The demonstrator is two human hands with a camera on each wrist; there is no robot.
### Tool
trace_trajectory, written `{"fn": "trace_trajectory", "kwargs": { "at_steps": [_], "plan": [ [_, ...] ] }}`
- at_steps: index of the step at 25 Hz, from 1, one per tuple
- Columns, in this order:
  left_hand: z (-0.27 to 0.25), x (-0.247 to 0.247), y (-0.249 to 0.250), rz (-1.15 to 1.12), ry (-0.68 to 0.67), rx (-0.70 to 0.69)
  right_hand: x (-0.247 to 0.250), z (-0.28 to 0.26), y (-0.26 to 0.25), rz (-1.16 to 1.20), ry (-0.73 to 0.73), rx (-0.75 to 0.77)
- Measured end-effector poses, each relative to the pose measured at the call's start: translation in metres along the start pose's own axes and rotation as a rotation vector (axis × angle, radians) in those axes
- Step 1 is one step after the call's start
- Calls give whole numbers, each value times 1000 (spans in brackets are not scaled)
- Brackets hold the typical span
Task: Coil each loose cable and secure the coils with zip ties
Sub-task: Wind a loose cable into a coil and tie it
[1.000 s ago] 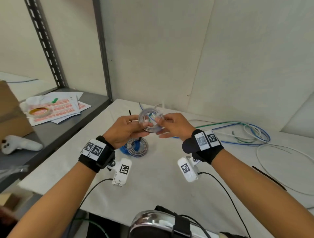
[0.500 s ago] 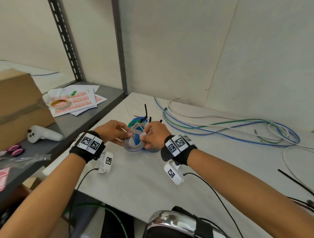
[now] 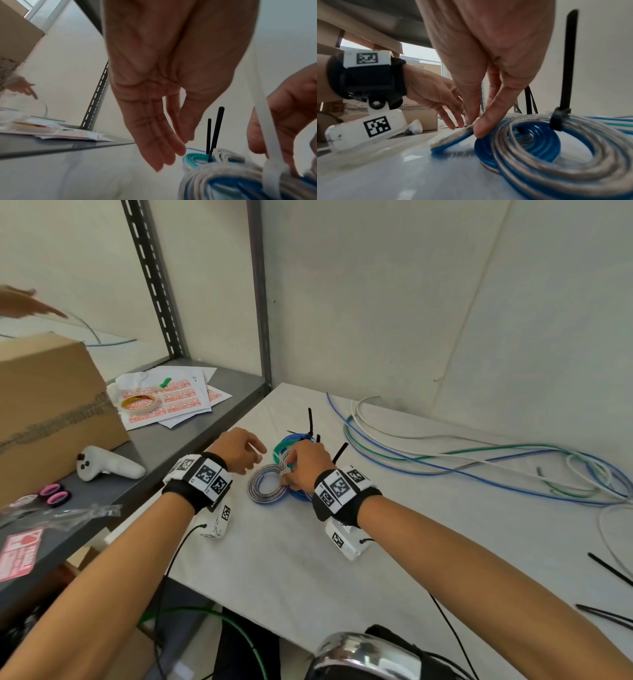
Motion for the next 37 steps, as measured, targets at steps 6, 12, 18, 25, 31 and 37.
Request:
{"fn": "trace_trajectory", "kwargs": {
  "at_steps": [6, 12, 18, 25, 31, 37],
  "plan": [
    [-12, 39, 82, 156, 308, -232, 47, -17, -8, -19, 82, 100],
    [0, 7, 189, 208, 285, -445, 128, -51, 67, -50, 335, -78],
    [53, -104, 247, 413, -16, -439, 121, -85, 217, -107, 187, -409],
    [104, -178, 240, 573, -128, -312, 107, -88, 266, -209, 142, -415],
    [94, -162, 259, 539, 27, -484, 123, -96, 271, -216, 272, -364],
    [56, -114, 290, 190, 261, -821, 158, -135, 289, -148, 525, -416]
  ]
}}
Point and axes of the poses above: each hand's wrist, its own z-axis towards the middle knuckle, its own x-axis out of the back of the hand, y = z × x, the point moved 6 cm from there along z, towards the middle knuckle, and after that the axes turned 14 degrees about -y, right-handed, at the moved point
